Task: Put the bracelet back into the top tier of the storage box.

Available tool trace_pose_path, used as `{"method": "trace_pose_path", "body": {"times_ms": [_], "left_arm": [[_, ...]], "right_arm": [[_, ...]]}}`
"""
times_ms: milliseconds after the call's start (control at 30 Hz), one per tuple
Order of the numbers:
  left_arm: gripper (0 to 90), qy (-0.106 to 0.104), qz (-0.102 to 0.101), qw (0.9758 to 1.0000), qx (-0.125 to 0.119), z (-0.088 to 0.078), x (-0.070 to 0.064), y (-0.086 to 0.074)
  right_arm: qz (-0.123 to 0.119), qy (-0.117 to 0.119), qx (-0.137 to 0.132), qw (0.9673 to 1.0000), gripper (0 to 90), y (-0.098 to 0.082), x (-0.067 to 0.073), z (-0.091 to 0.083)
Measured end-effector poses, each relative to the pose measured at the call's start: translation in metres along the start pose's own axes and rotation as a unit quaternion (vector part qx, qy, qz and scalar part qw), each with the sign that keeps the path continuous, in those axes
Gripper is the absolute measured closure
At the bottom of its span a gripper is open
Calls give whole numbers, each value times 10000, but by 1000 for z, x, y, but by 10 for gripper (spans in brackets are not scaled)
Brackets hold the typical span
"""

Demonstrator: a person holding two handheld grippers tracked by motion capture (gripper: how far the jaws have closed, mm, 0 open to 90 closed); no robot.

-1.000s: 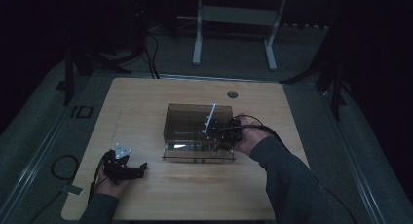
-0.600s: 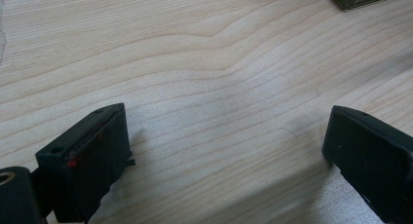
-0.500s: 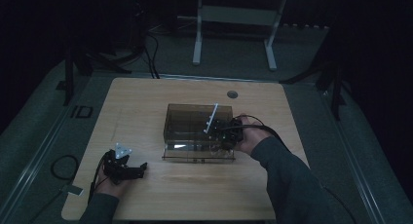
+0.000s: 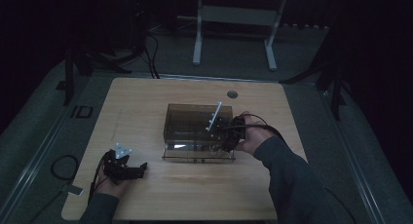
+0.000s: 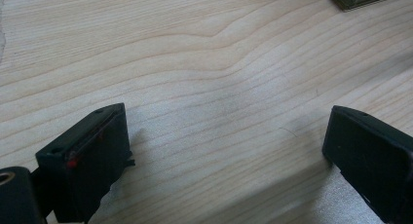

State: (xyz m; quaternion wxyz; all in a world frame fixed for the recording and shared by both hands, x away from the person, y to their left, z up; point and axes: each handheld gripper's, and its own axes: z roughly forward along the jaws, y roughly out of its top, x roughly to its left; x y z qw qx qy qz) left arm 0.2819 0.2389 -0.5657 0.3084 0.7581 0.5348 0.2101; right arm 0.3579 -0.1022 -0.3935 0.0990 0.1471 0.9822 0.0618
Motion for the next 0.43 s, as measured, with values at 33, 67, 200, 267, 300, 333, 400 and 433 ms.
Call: {"method": "trace_pose_path", "body": {"times_ms": [33,67,200,267,300,333,400,433], "left_arm": [[36,0,1,10000,0,0,0,0],[36,-1,1,10000,1,0,0,0],[36,-3,3,10000,2,0,0,0],[36,-3,4,10000,0,0,0,0],[36,-5,5,10000,2,0,0,0],[36,-5,4,10000,0,0,0,0],[36,-6,5,10000,0,0,0,0],[36,-7,7,10000,1,0,0,0]], "right_arm": [[10,-6,-5,10000,559,0,0,0],[33,-7,-9,10000,543,-1,0,-1],[48,-16,42,10000,509,-3,1,-2],[27,-65,70,10000,501,-4,1,-2],[27,-79,75,9999,499,-4,1,-2],[46,-95,95,9999,496,-5,2,-2],[46,-135,111,9998,487,-6,2,-3],[46,-141,119,9998,482,-6,3,-3]]}}
